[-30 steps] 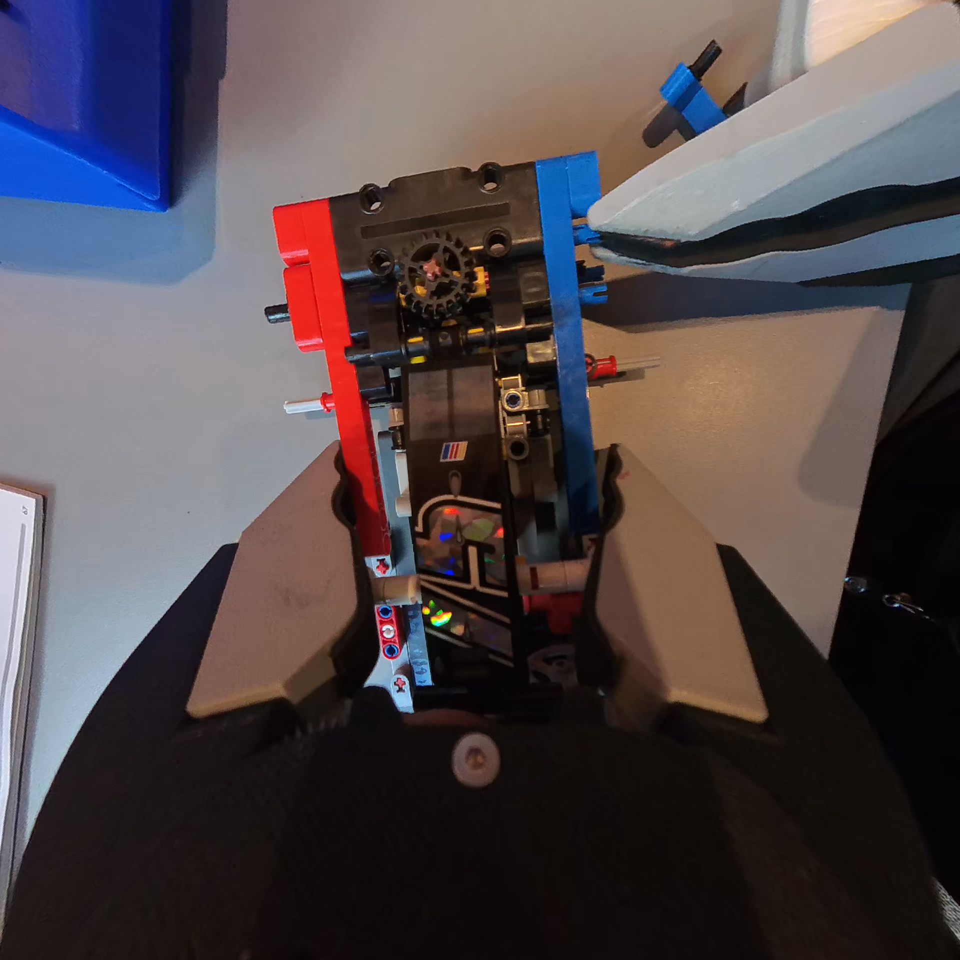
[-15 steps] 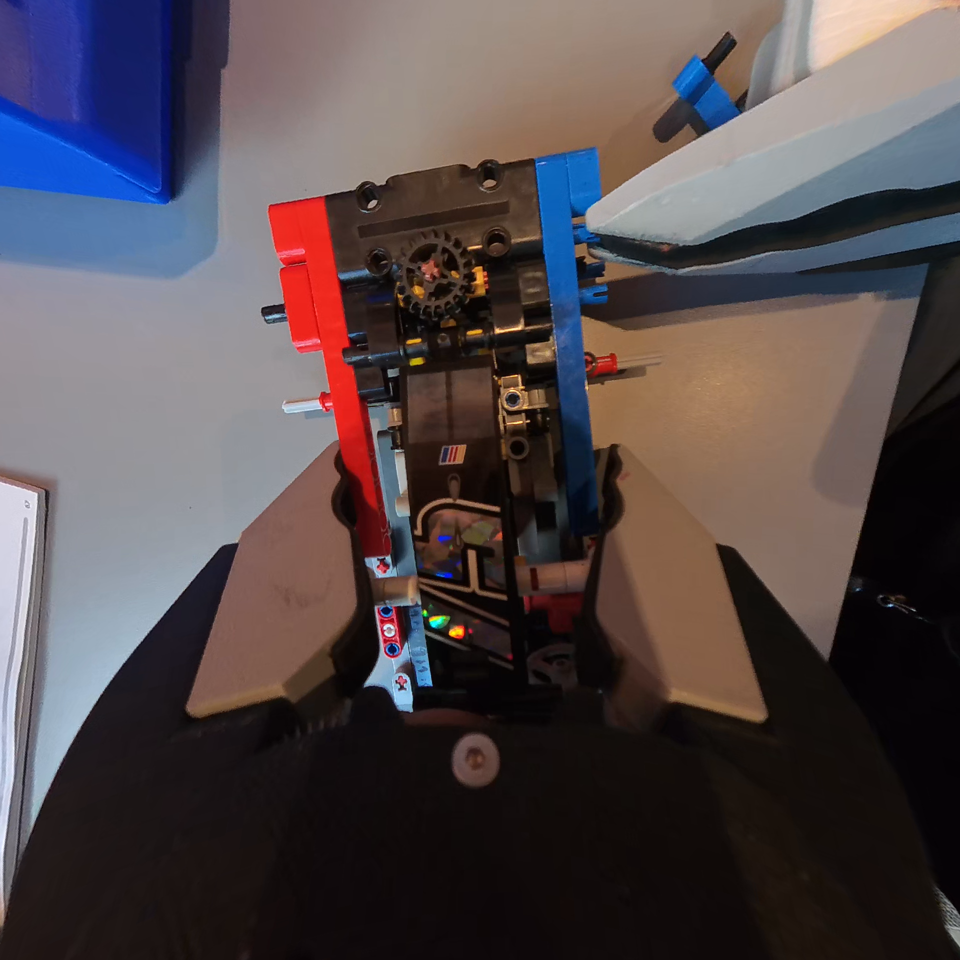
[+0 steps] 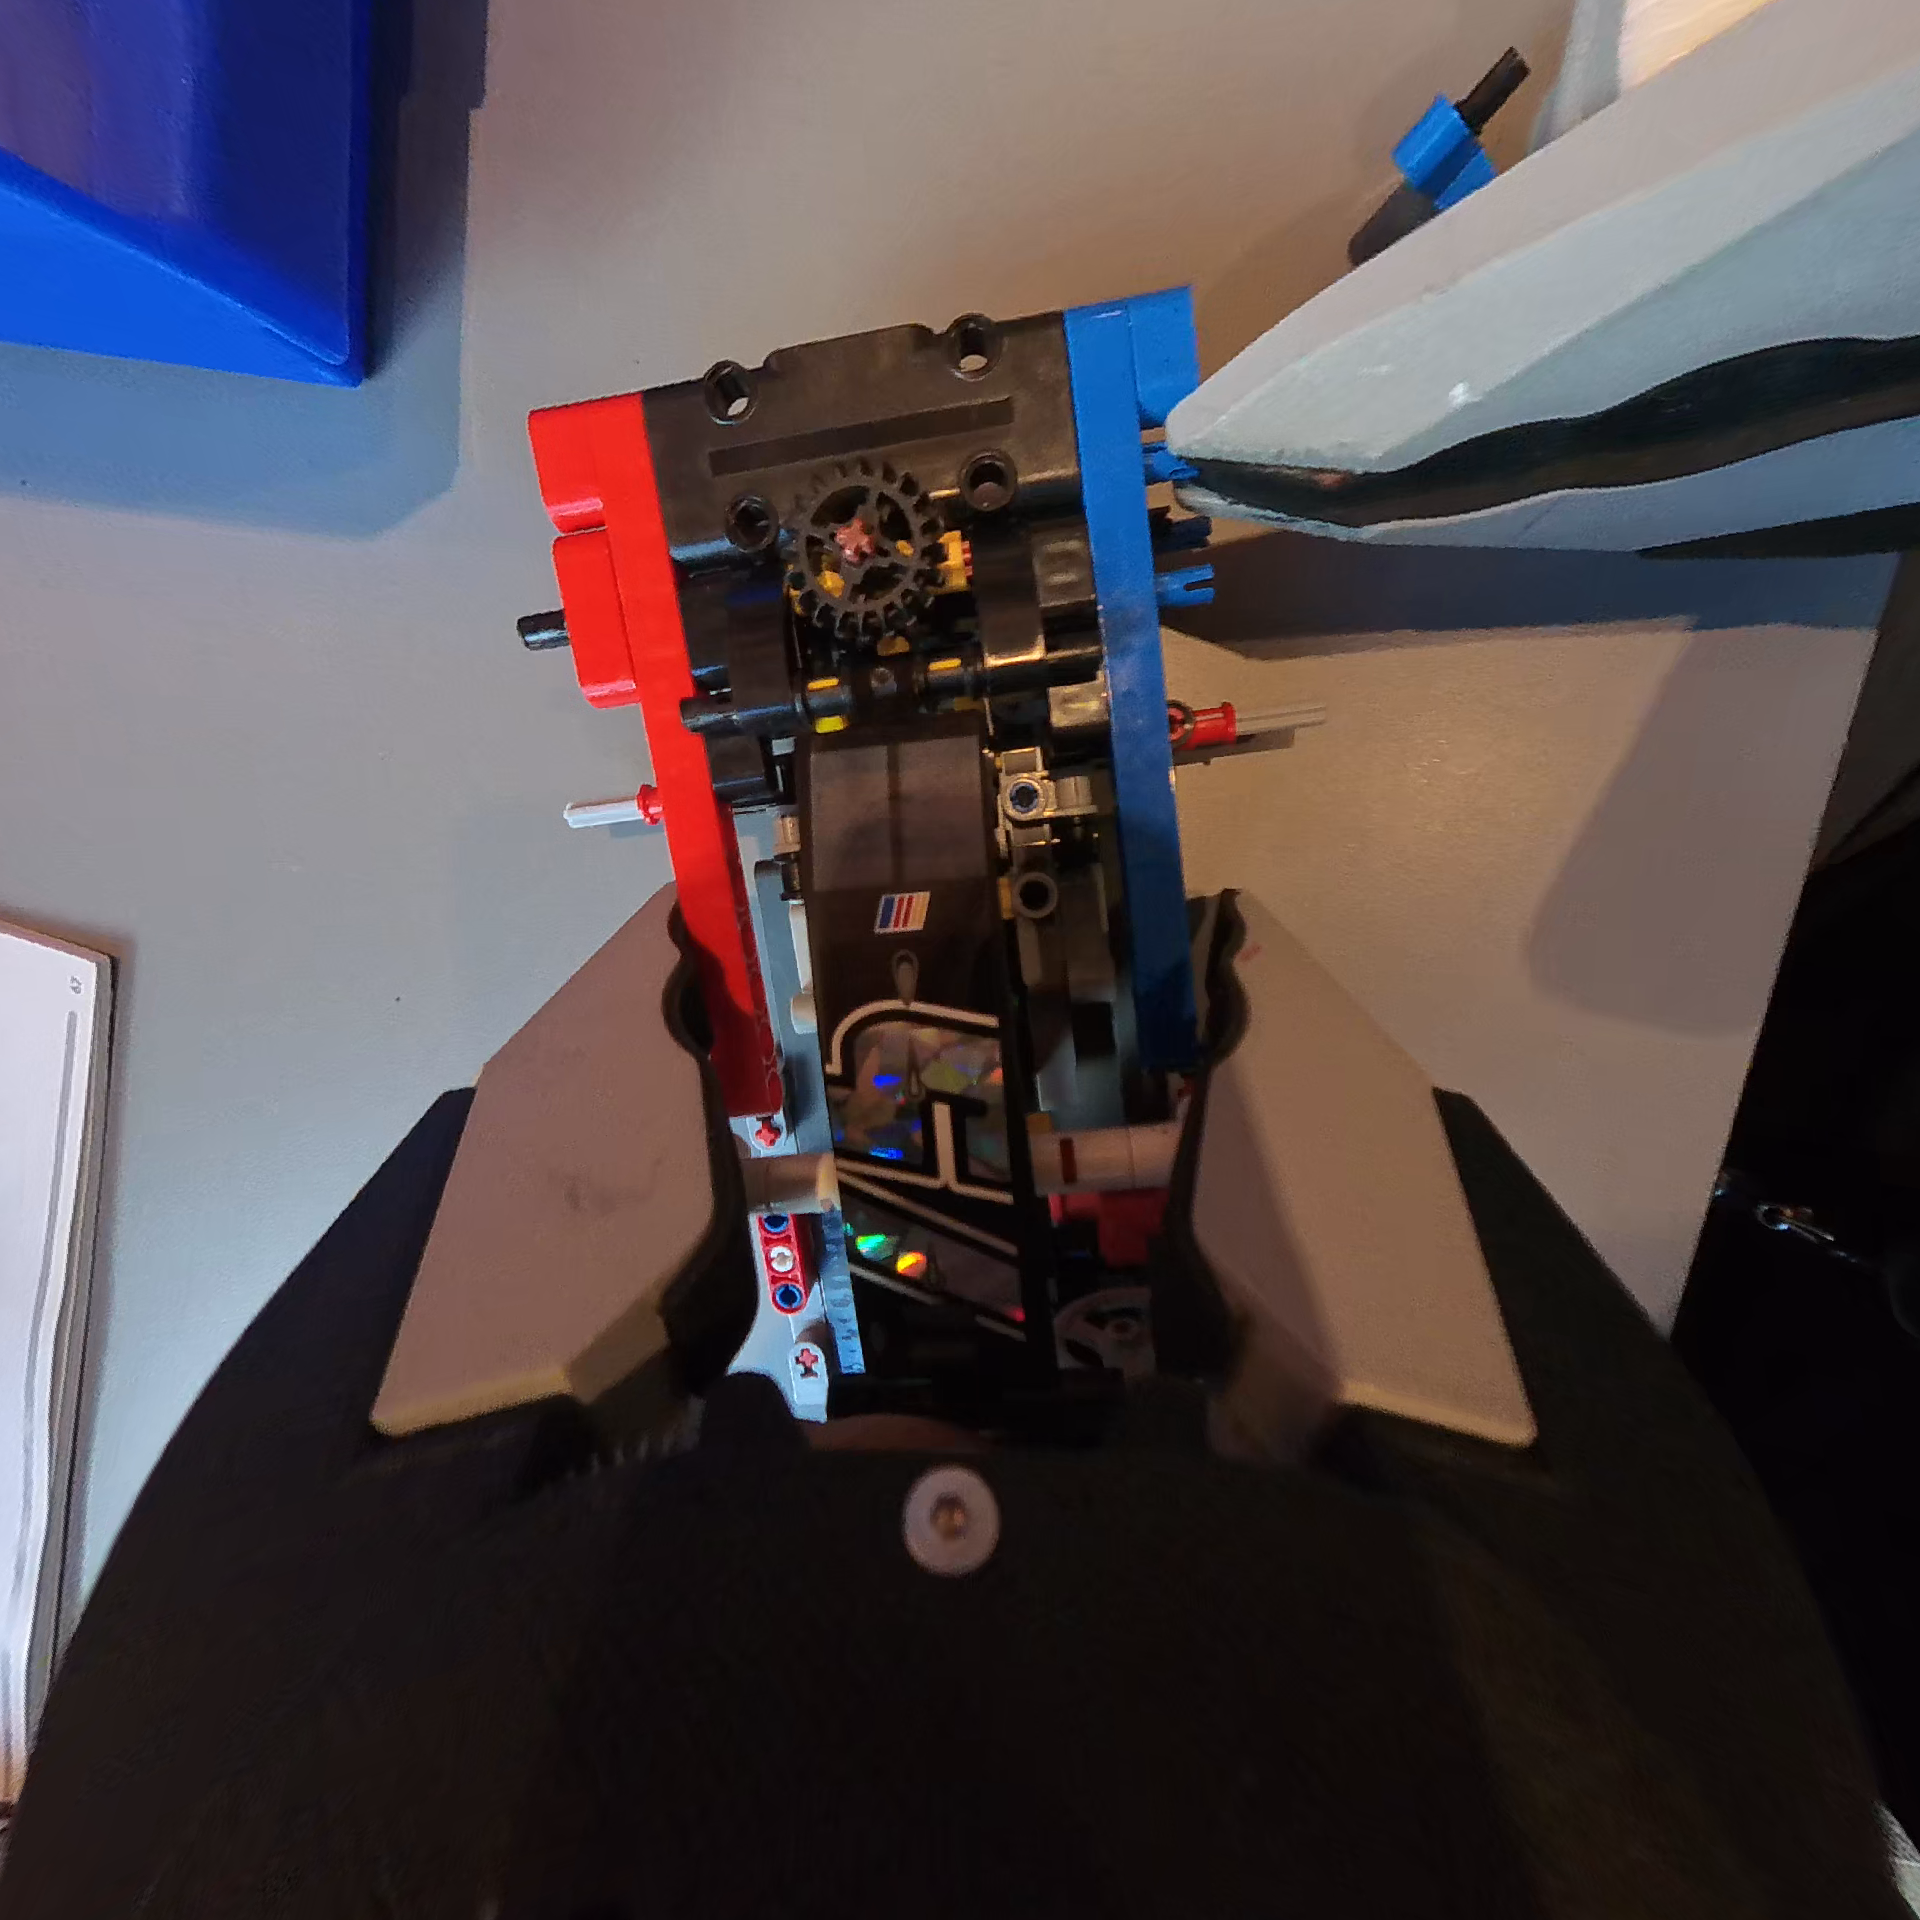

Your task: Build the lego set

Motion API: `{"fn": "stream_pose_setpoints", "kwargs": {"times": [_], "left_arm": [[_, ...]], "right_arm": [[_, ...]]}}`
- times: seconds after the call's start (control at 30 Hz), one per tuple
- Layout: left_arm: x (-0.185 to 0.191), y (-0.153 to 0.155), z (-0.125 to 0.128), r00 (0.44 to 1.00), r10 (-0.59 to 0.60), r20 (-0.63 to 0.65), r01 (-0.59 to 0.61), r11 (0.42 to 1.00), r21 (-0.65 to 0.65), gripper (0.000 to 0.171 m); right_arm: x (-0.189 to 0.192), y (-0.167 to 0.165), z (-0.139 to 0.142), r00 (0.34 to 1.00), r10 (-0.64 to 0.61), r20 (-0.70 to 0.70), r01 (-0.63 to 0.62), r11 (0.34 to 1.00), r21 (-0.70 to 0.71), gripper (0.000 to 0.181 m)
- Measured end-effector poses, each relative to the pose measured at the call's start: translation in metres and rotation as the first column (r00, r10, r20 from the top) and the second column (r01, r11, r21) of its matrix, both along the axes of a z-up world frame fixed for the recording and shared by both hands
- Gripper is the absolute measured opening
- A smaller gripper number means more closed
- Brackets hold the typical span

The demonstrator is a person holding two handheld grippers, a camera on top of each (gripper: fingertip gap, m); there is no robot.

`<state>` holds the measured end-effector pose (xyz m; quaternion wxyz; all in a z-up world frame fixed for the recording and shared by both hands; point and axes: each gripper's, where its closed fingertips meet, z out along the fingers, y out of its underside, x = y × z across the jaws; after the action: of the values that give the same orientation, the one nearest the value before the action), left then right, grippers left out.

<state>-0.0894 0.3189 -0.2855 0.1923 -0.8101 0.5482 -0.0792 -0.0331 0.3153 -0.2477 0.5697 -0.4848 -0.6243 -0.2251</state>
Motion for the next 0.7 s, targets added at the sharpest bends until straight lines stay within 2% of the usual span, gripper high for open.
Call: {"fn": "stream_pose_setpoints", "kwargs": {"times": [0.53, 0.63, 0.7], "left_arm": [[-0.0032, 0.0073, -0.0002, 1.000, 0.013, -0.012, -0.013, 1.000, 0.007, 0.093], [-0.0073, 0.0093, -0.0015, 0.999, 0.031, -0.031, -0.031, 0.999, 0.014, 0.094], [-0.0046, 0.0099, 0.0000, 0.999, 0.046, 0.002, -0.046, 0.999, 0.014, 0.094]], "right_arm": [[-0.0015, 0.0033, -0.0009, 1.000, -0.007, -0.018, 0.007, 0.999, -0.037, 0.000], [-0.0045, 0.0053, -0.0012, 0.997, 0.006, -0.076, -0.010, 0.998, -0.058, 0.001], [-0.0044, 0.0078, -0.0003, 0.990, -0.018, -0.137, 0.002, 0.993, -0.116, 0.000]]}}
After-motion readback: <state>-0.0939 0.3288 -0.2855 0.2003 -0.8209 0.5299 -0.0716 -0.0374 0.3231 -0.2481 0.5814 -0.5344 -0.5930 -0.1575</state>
